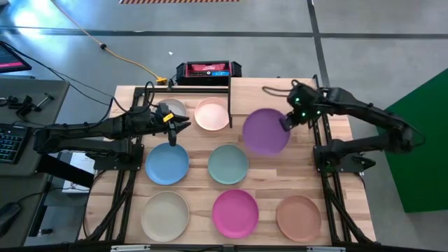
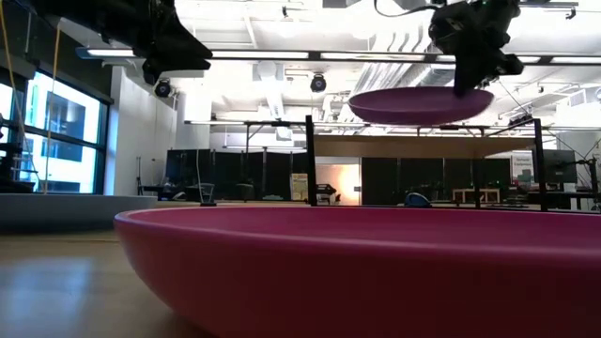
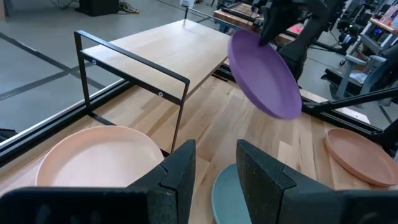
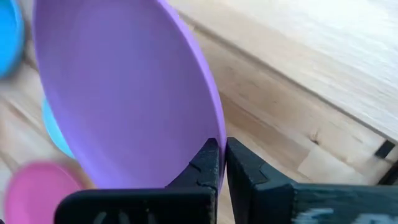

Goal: Place and stack plates onto a shelf
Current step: Put the purple plate on the shelf

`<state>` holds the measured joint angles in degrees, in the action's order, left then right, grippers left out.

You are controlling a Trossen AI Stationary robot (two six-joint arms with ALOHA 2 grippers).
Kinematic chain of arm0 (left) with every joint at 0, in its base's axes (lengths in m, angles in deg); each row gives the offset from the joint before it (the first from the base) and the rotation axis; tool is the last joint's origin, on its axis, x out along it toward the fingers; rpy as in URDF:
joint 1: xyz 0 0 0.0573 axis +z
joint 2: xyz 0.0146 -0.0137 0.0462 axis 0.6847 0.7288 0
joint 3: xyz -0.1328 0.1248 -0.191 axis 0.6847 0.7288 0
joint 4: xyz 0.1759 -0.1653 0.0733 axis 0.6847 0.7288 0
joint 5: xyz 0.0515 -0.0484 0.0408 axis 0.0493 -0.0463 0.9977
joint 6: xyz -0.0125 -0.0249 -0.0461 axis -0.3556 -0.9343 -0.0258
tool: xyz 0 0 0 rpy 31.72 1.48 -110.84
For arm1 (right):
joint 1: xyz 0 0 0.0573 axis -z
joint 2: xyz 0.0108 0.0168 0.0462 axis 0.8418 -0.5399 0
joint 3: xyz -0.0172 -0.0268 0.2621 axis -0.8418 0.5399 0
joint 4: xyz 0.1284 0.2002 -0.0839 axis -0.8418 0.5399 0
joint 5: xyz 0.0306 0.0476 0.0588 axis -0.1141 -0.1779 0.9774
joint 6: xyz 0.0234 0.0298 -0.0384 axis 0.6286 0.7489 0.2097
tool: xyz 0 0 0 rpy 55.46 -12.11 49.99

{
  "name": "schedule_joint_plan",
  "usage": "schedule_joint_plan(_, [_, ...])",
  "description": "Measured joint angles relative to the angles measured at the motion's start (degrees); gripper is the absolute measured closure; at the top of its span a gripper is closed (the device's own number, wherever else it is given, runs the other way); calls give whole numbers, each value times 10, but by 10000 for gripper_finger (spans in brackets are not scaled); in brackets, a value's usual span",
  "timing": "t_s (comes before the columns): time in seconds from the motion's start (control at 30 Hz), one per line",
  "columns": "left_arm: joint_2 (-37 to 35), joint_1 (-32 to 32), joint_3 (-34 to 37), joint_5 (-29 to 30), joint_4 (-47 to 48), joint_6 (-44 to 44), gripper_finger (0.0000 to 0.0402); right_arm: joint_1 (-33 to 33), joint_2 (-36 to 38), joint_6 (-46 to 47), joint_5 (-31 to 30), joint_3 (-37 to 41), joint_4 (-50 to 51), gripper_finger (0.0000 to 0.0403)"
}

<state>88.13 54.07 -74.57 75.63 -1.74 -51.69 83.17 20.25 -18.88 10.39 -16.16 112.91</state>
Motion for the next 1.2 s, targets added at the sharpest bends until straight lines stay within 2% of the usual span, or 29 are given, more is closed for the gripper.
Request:
schedule_joint_plan(0.23, [0,0,0,0,0,0,298,80,37,70,0,0,0,403])
schedule_joint_plan(0.57, [0,0,0,0,0,0,298,204,81,51,-12,0,-7,403])
schedule_joint_plan(0.83, [0,0,0,0,0,0,298,308,82,50,-12,0,23,403])
schedule_joint_plan(1.2, [0,0,0,0,0,0,298,388,80,52,12,6,26,403])
